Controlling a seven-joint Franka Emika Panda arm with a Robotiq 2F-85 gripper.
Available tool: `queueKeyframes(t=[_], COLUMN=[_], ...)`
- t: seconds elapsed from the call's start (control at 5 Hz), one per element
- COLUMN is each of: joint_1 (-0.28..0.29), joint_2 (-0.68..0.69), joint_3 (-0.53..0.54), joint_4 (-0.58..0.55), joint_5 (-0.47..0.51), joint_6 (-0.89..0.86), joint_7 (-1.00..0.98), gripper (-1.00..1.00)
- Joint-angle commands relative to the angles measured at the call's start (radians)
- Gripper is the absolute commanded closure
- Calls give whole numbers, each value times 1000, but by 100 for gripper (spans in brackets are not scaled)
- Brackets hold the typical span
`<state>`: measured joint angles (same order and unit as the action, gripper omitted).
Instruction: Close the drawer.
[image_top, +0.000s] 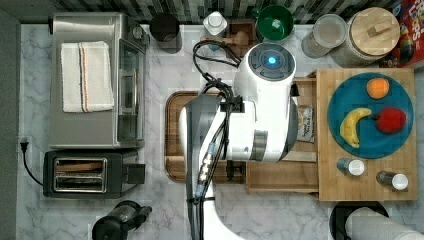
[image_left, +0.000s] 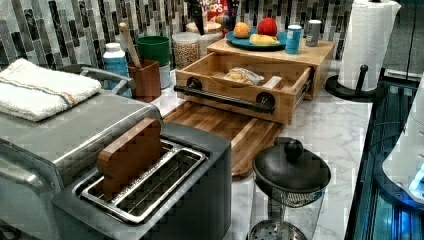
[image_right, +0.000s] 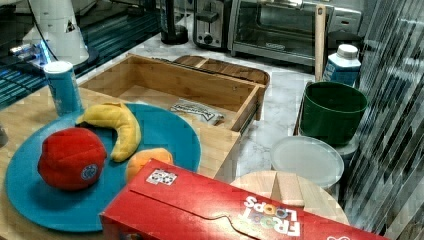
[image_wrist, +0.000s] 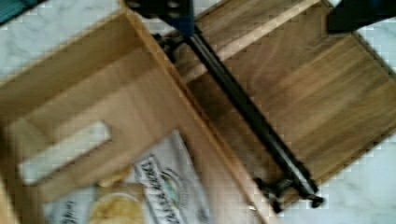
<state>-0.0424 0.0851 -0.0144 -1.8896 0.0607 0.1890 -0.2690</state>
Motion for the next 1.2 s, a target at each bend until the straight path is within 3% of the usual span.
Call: queueKeyframes(t=[0.2, 0.4, 1.2], joint_1=[72, 77, 54], joint_2=[-68, -66, 22], joint_3=[111, 112, 130], joint_4=[-132, -180, -310], joint_5=[22, 23, -59], joint_6=[165, 218, 421], joint_7=[-207, -260, -340], gripper=[-100, 100, 100])
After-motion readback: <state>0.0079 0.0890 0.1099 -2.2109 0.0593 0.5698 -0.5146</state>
